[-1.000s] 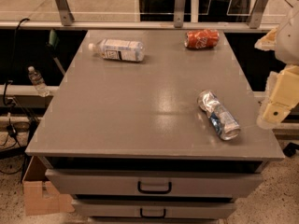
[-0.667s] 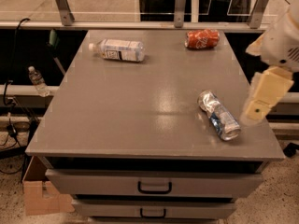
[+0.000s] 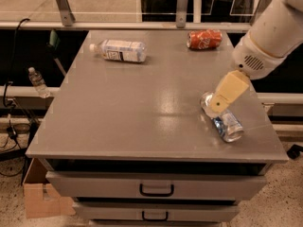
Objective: Place redbull can upright
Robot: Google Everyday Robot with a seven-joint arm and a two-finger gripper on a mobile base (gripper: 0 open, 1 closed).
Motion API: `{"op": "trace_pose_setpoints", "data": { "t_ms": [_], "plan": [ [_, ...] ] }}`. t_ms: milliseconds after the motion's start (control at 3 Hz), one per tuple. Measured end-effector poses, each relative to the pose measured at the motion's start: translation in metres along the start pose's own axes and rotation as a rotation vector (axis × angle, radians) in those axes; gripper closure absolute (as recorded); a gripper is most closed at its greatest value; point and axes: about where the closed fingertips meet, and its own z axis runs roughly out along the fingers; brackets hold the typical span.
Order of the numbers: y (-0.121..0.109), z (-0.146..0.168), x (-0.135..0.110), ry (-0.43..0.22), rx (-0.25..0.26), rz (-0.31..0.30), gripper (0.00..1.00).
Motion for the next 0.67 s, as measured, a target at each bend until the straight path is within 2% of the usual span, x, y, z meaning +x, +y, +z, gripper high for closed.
{"op": "trace_pose_setpoints", "data": {
  "t_ms": [333,667],
  "plan": [
    [-0.017,0.027,0.006,-0.002,0.027,0.140,0.00],
    [-0.023,0.052,0.012,0.019,0.040,0.253,0.13]
  ]
}}
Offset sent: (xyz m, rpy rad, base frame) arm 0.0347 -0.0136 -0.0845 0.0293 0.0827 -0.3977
